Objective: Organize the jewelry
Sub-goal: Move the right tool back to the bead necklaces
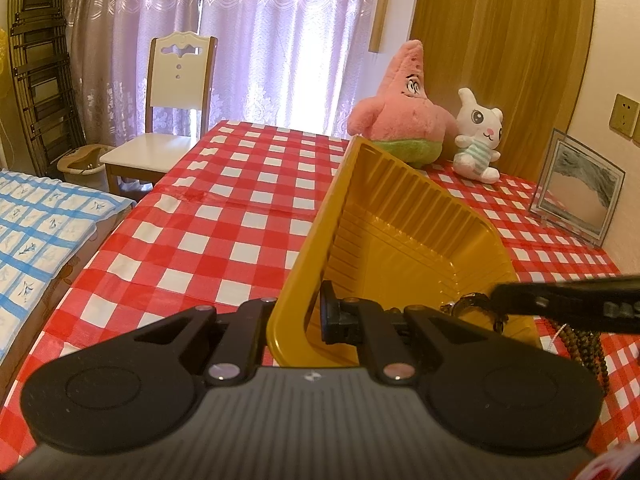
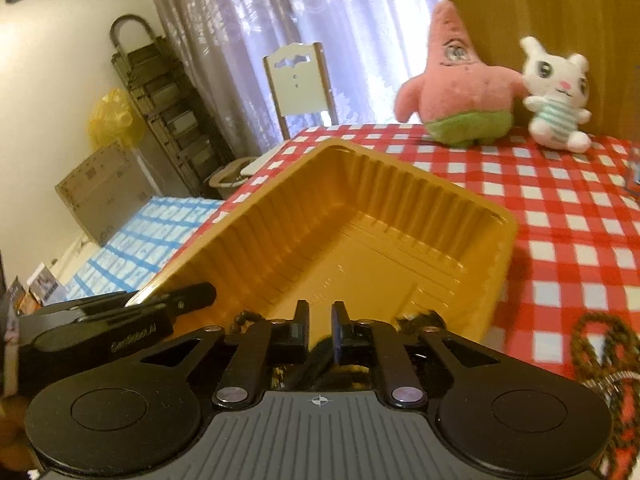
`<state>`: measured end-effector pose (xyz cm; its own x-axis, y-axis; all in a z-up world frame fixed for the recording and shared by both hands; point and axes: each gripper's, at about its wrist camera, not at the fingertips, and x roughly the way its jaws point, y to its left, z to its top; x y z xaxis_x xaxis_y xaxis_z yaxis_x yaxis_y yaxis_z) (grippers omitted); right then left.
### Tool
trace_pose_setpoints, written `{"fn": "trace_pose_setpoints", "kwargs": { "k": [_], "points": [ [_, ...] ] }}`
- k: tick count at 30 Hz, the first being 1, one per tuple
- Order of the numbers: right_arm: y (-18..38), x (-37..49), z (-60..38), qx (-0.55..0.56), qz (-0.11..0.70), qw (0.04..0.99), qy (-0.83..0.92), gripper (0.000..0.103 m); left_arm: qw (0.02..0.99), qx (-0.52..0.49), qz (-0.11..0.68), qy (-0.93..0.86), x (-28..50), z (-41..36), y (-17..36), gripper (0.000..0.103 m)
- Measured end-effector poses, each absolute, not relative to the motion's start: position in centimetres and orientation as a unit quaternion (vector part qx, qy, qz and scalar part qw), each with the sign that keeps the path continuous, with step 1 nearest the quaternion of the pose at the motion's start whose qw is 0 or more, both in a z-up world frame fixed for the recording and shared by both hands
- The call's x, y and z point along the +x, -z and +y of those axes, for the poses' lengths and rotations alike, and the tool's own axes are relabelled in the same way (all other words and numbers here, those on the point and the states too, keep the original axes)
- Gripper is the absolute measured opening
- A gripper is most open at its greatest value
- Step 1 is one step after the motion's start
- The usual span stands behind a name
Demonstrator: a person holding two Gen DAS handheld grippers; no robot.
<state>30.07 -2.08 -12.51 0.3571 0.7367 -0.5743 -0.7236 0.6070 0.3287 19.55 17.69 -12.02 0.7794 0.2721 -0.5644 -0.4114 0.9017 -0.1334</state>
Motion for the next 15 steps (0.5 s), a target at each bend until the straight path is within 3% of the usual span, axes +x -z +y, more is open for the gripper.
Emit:
{"fn": "trace_pose_setpoints", "kwargs": {
  "k": [5,15],
  "points": [
    [13.1,29.1,-7.0,0.028,0.374,0.834,-0.404,0.033,0.935,-0.125,0.277,-0.183,19.6,17.6,12.0,0.008],
    [15.6,30.1,-16.3,0.016,0.407,0.871,-0.276,0.034,0.935,-0.125,0.278,-0.182,19.6,17.7,12.0,0.008]
  ]
}}
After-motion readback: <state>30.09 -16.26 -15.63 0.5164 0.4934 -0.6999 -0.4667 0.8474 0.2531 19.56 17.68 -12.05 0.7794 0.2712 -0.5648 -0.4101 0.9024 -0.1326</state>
